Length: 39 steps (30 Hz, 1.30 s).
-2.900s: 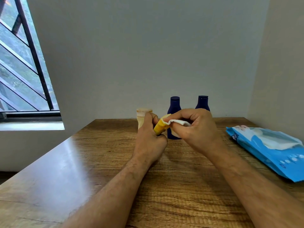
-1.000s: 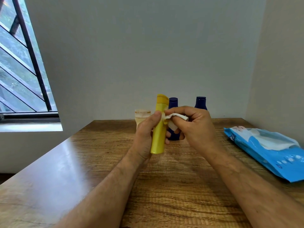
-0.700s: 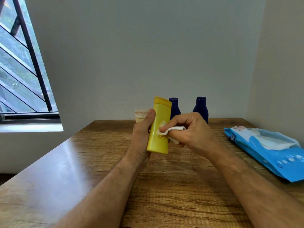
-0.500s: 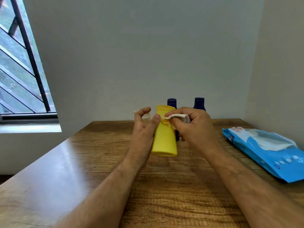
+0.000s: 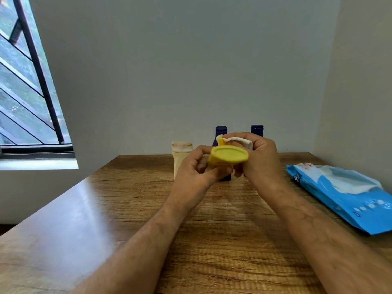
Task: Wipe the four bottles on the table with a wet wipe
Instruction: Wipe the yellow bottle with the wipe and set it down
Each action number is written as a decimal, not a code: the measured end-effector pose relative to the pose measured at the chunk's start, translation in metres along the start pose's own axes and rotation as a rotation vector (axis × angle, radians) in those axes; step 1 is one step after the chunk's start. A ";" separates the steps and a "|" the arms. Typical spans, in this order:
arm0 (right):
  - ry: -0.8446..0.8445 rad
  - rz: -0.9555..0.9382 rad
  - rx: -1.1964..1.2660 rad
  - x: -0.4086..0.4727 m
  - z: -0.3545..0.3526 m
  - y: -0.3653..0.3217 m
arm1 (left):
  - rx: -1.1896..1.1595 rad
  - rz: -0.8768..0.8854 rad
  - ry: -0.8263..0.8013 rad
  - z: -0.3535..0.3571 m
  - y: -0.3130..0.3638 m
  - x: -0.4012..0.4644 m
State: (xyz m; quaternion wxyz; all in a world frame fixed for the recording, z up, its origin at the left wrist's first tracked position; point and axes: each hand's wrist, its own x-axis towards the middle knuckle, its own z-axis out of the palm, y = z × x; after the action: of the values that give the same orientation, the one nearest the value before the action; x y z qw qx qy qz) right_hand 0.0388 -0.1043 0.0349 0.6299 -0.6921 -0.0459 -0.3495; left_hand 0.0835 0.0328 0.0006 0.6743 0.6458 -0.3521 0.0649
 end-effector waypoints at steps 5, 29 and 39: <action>0.020 -0.011 -0.041 0.001 -0.004 -0.001 | 0.260 0.017 0.100 0.000 0.000 -0.001; -0.273 -0.168 -0.086 -0.005 -0.004 -0.005 | 0.509 0.039 0.236 -0.005 -0.004 -0.002; -0.469 -0.108 -0.029 -0.008 -0.005 -0.008 | 0.515 0.076 0.219 -0.006 -0.006 -0.003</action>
State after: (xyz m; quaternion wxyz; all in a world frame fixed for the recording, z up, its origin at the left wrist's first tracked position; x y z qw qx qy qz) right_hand 0.0262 -0.1042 0.0372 0.5724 -0.7597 -0.2230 -0.2131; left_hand 0.0863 0.0386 -0.0056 0.5192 0.7713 -0.2731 0.2469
